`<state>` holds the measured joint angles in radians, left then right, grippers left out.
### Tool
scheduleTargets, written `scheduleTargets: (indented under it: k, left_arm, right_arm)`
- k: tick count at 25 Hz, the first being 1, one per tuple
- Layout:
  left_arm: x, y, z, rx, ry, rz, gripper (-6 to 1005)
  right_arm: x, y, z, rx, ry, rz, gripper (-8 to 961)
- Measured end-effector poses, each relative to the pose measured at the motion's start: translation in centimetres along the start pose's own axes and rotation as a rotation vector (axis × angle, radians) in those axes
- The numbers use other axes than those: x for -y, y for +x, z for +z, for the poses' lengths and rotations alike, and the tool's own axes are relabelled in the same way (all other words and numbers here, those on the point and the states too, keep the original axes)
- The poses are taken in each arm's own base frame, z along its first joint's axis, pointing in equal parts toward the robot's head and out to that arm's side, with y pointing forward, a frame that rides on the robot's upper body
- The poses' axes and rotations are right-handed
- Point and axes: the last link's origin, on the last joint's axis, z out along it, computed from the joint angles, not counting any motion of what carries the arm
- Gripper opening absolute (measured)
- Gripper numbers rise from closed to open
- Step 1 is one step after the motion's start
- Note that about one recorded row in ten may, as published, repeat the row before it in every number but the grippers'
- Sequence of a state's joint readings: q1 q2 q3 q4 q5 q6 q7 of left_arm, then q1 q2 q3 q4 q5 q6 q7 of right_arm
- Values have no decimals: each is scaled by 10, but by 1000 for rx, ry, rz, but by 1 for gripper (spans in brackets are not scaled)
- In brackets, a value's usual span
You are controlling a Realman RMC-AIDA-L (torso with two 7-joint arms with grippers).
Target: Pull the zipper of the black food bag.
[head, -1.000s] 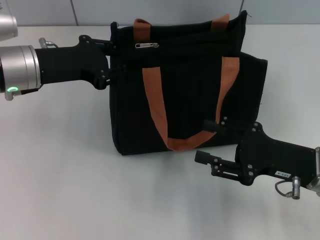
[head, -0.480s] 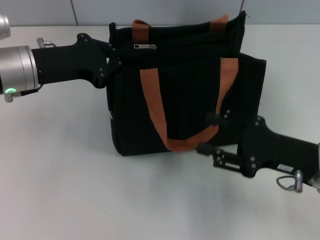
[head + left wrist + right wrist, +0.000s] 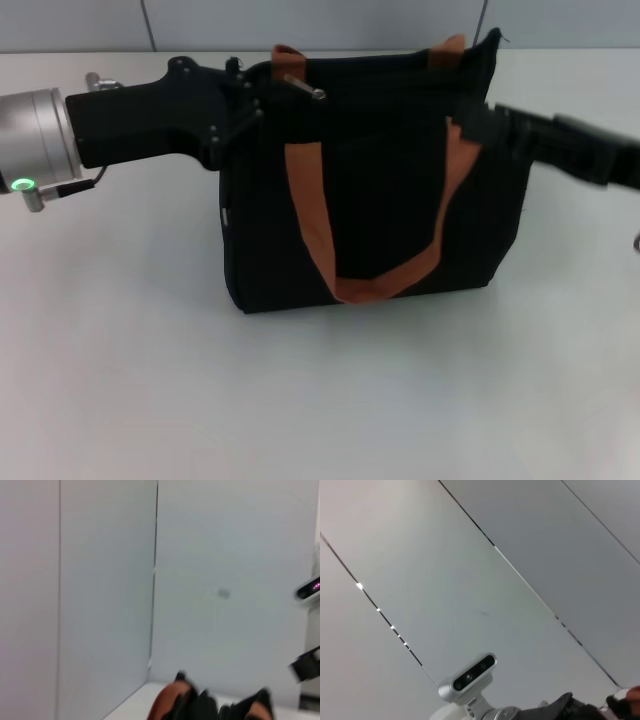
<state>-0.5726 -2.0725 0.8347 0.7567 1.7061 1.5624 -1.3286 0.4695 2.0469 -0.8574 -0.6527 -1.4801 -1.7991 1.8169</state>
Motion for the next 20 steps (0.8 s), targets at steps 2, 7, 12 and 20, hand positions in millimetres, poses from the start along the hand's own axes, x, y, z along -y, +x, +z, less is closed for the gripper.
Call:
scheduleTargets:
  k: [2,7,12,20]
  left_arm:
    - [0,1,2,-14,-8,-16,36]
    - [2,5,14,-61,-8,-67,35]
    - [13,2,19,-65,61,-88,35]
    - [17,6,24,-88,83,-68,34]
  right_arm:
    - [2,-5,3,-3,4,5,650]
    - [12,-15,14,11,52,-8,649]
    - [10,-33,22,-1,64,-227,648]
    - [12,-45,37,-9,105,-485,646]
